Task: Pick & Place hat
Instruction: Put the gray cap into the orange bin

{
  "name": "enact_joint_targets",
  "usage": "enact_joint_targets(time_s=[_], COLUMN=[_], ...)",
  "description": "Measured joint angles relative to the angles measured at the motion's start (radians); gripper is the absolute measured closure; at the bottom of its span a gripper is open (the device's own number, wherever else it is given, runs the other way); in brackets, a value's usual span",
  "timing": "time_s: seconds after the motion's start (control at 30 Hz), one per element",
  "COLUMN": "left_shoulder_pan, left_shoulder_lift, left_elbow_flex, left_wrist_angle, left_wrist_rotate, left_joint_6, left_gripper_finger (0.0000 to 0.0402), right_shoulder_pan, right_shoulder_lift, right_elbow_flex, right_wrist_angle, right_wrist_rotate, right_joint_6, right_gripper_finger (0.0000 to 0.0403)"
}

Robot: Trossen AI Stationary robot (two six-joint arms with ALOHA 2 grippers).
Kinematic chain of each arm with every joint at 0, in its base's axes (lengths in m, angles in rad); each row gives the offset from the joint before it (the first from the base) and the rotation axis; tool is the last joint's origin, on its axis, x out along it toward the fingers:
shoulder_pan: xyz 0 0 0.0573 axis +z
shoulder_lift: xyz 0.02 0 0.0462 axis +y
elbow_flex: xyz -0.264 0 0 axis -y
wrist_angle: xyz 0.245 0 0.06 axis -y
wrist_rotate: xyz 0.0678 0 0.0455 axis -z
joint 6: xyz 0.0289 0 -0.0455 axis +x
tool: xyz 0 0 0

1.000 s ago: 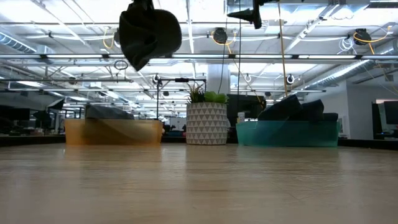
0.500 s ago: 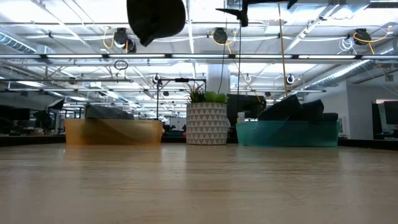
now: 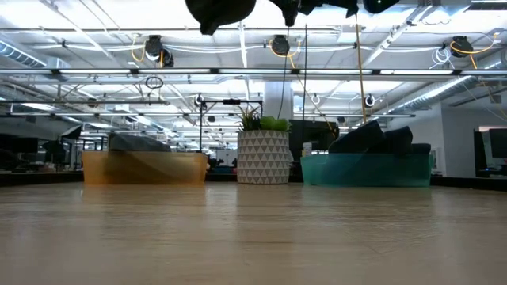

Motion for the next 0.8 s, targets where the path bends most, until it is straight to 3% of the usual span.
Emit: enact_joint_targets(time_s=[0.3, 0.53, 0.8], left_shoulder_pan=[-0.054, -0.088, -0.121], left_shoulder_lift=[0.054, 0.106, 0.110], left_elbow_flex=[0.000, -0.001, -0.001], left_wrist_angle=[0.023, 0.110, 0.134], left_wrist_rotate=[0.016, -0.009, -0.056], left_joint_6=[0.094, 0.145, 0.155], left_gripper_finger=[0.0394, 0.0394, 0.0394], right_shoulder_pan=[0.036, 0.039, 0.019], right_shoulder_lift=[0.054, 0.056, 0.046], right_elbow_flex=[0.000, 0.000, 0.000], right_wrist_angle=[0.166, 0.166, 0.164], right_wrist_rotate=[0.073, 0.081, 0.084], right_joint_6=[0.268, 0.286, 0.278], right_gripper_finger=[0.0076, 0.0118, 0.0204])
